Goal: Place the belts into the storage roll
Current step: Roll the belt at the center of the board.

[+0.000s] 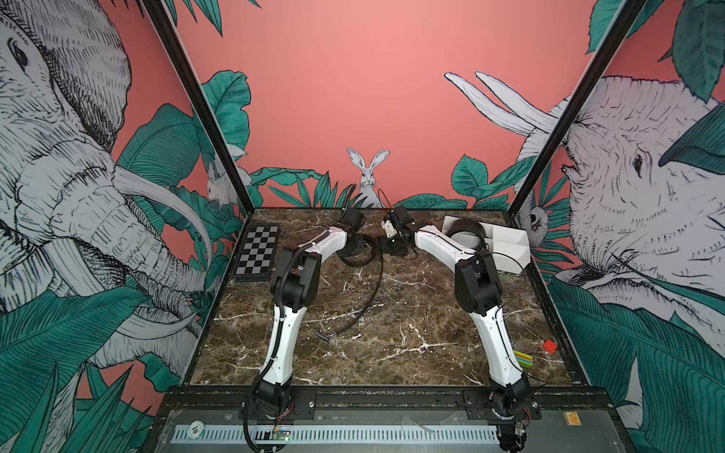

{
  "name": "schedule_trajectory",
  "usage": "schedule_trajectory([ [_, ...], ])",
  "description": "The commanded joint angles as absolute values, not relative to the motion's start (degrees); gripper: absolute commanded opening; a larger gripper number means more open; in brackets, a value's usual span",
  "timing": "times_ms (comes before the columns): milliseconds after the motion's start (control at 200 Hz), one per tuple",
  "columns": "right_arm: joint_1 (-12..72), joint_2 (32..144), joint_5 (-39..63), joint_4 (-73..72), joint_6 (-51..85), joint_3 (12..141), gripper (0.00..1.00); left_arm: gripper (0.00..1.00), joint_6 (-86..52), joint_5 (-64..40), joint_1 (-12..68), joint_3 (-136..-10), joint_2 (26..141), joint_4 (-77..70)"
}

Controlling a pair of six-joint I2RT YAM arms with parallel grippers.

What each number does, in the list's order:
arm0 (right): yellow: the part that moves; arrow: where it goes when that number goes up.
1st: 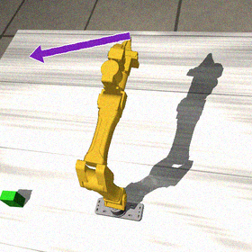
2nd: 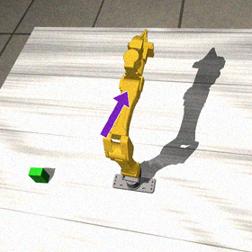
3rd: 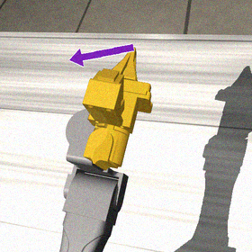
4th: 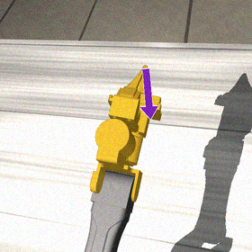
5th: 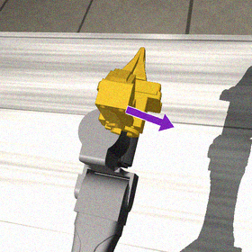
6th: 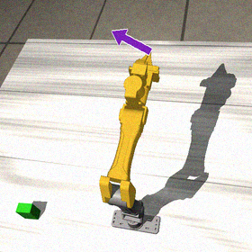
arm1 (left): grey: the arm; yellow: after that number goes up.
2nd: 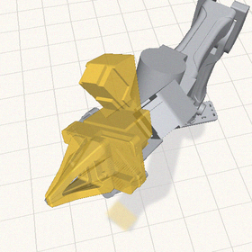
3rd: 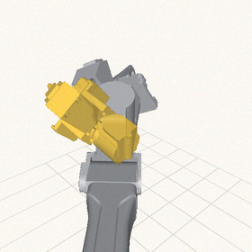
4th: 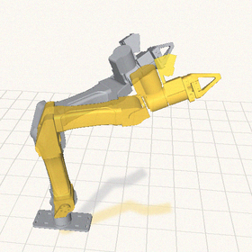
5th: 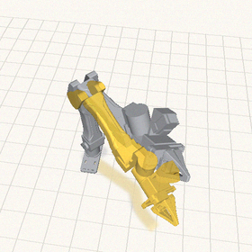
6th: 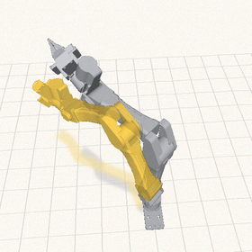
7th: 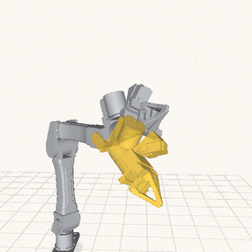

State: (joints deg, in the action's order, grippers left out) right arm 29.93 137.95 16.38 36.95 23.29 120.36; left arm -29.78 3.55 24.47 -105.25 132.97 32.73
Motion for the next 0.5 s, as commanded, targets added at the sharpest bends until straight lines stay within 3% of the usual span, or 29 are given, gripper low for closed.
schedule_trajectory([
  [0,29.8,140.7,14.4,39.6,21.6,124.8,0.83,0.00,-30.1,4.1,25.2,-99.1,135.6,45.4],
  [105,29.9,143.1,15.6,39.6,22.3,127.7,0.80,0.00,-30.5,4.2,25.2,-97.4,134.5,45.2],
  [365,30.4,140.7,18.3,34.2,24.4,120.5,0.48,0.00,-30.2,4.3,25.2,-98.7,135.2,45.4],
  [495,30.6,141.5,18.7,34.1,23.8,119.8,0.49,0.00,-29.1,3.6,25.2,-99.7,136.0,45.8],
])
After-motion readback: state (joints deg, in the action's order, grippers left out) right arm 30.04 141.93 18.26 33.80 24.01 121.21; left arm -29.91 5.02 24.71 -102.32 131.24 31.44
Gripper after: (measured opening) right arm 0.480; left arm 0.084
